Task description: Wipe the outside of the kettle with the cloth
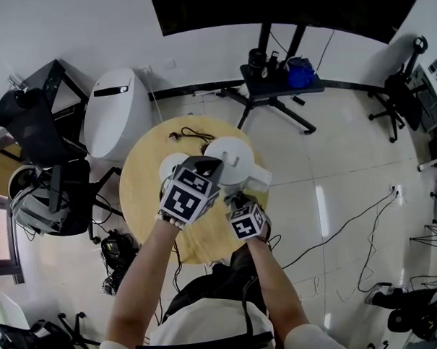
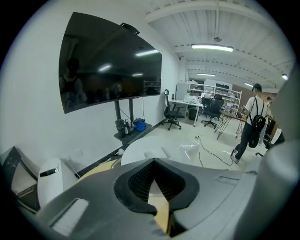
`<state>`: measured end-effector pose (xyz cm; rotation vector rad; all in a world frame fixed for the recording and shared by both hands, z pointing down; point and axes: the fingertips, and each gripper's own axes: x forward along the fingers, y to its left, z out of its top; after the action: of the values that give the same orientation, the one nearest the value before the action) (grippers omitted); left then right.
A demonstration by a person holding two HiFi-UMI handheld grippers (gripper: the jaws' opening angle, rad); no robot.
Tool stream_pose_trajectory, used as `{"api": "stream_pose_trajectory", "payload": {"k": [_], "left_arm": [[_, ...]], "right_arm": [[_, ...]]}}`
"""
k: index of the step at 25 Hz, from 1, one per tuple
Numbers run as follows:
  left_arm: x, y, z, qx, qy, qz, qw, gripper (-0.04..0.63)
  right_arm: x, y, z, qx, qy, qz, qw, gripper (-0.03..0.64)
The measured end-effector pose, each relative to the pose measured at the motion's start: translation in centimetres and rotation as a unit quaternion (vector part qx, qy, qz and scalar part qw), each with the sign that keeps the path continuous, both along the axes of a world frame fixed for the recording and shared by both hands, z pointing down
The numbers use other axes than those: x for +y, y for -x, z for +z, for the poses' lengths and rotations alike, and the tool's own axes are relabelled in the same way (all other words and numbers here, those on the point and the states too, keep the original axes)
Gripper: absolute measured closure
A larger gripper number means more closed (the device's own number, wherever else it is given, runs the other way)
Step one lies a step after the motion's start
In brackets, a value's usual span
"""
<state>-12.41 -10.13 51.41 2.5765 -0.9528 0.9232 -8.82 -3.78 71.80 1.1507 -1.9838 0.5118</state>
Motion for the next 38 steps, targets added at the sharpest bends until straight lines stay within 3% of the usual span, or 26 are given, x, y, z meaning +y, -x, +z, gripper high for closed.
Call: {"api": "stream_pose_trajectory", "payload": {"k": [5,11,17,22,28,33,38], "left_arm": [[0.0,0.0,0.1,0.022,0.015,-0.005,0.9996,0.595],[0.0,-0.2,-0.2,0.03,0.016,-0.008,0.9994,0.595],[0.1,-0.3,-0.1,0.028,0.018,-0.008,0.9994,0.595],[0.4,-0.5,-0.3,0.028,0.022,-0.004,0.9994,0.595],[0.5,-0.7,-0.2,0.038,0.022,0.001,0.999,0.595],[0.6,0.2,-2.2,0.102,-0.007,-0.009,0.9947,0.595],[1.9,3.2,-4.0,0.139,-0.021,-0.04,0.9893,0.595]], "right_arm": [[0.0,0.2,-11.4,-0.043,-0.092,-0.004,0.995,0.584],[0.1,0.4,-16.8,-0.087,-0.123,0.017,0.988,0.584],[0.7,1.5,-10.4,-0.121,-0.056,0.048,0.99,0.584],[0.9,2.1,-1.8,-0.122,0.026,0.091,0.988,0.584],[0.7,2.4,3.5,-0.095,0.067,0.107,0.988,0.584],[0.7,2.7,1.3,-0.113,0.055,0.11,0.986,0.584],[0.8,3.4,-7.3,-0.199,0.001,0.107,0.974,0.584]]}}
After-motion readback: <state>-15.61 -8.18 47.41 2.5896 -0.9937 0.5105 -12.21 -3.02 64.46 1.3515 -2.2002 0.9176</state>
